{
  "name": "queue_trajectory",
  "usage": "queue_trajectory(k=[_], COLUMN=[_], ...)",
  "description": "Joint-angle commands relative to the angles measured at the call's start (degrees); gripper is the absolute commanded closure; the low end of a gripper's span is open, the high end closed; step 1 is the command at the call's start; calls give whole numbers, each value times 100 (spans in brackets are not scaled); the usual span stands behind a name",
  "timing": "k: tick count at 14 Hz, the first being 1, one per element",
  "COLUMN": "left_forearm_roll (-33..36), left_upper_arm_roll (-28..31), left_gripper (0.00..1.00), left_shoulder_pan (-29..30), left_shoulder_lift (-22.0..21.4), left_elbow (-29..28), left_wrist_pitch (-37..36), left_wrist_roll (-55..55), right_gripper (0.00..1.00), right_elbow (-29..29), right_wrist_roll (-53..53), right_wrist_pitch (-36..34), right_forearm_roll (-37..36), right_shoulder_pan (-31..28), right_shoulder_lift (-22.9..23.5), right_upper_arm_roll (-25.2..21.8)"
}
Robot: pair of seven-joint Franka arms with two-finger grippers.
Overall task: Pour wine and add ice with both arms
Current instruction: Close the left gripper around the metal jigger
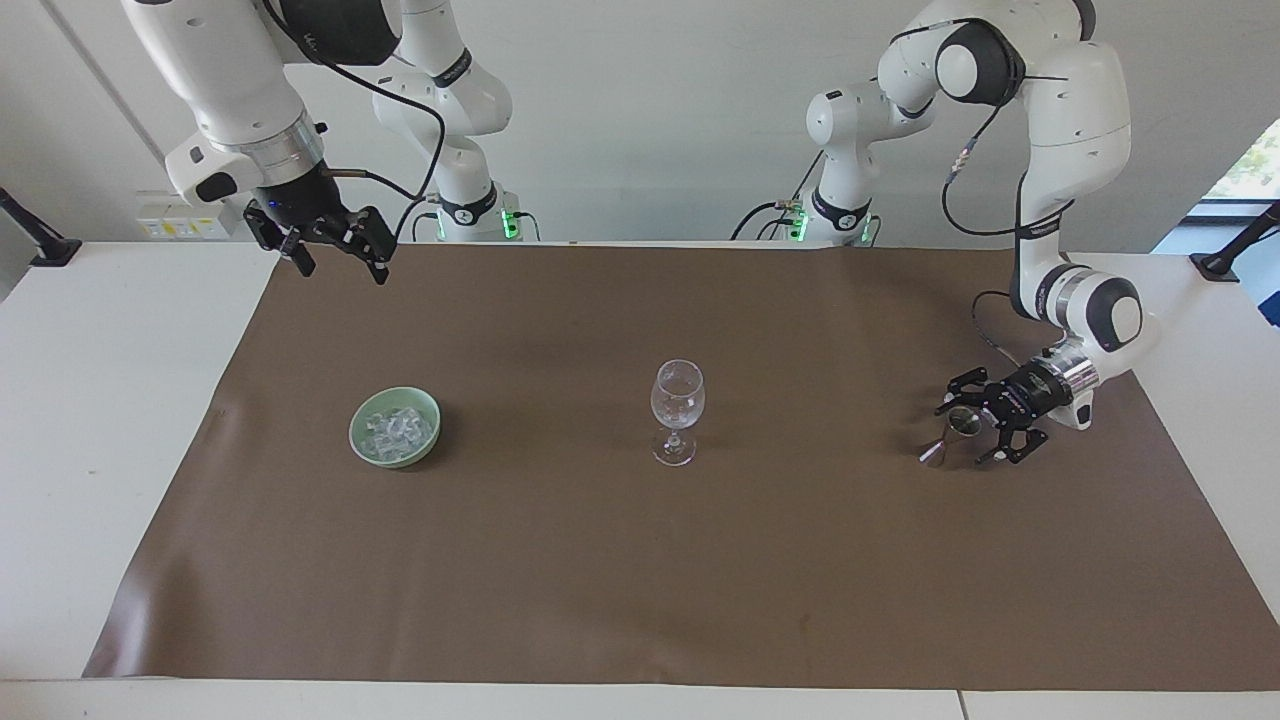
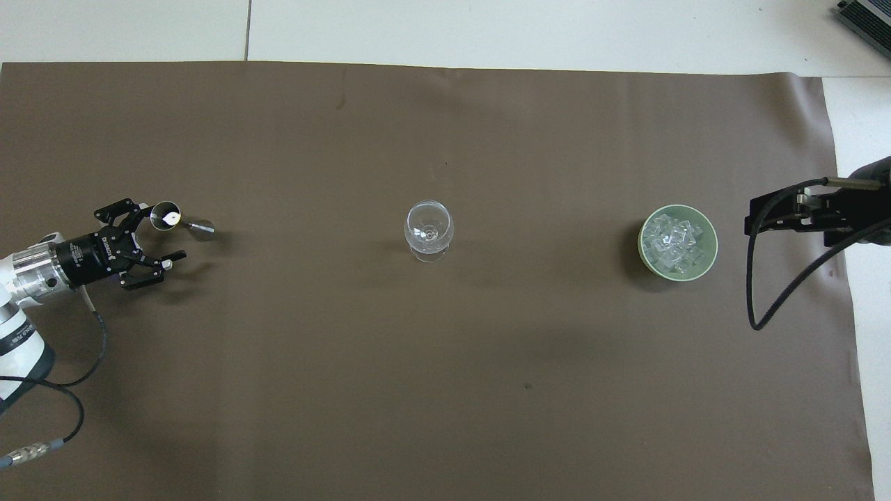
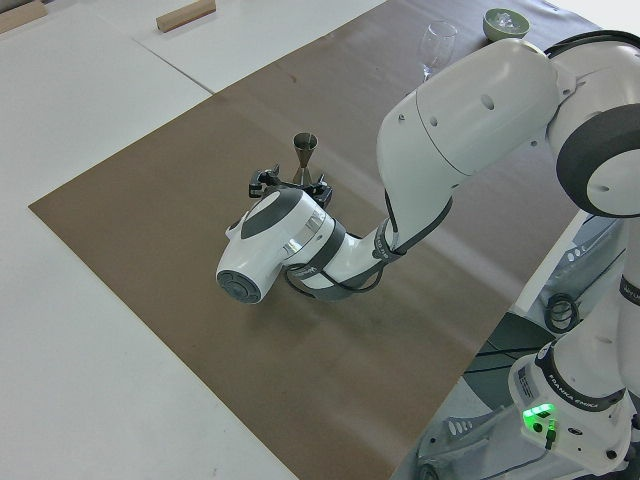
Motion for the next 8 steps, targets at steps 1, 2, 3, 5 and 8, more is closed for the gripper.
queue_trajectory(k=[1,2,3,5,8], left_forearm_roll=[-221,-257,-318,-371,-529], left_upper_arm_roll=[2,-16,-16,-16,-16], left_gripper=[5,5,5,10,13], left_shoulder_pan=[-46,-46,-46,-46,-46], left_shoulder_lift=[-65,-65,-65,-39,40], left_elbow=[-148,-148,-148,-157,-157], left_wrist_pitch=[-117,-126,-161,-205,-258], left_wrist_roll=[97,97,97,97,254], right_gripper=[0,0,0,0,0], right_elbow=[1,1,1,1,1], right_wrist_roll=[-183,-183,-183,-183,-183], right_wrist_pitch=[-2,-2,-2,-2,-2], right_forearm_roll=[140,140,140,140,140], right_shoulder_pan=[-90,-90,-90,-90,-90], right_shoulder_lift=[-35,-35,-35,-35,-35], right_upper_arm_roll=[23,23,23,23,23])
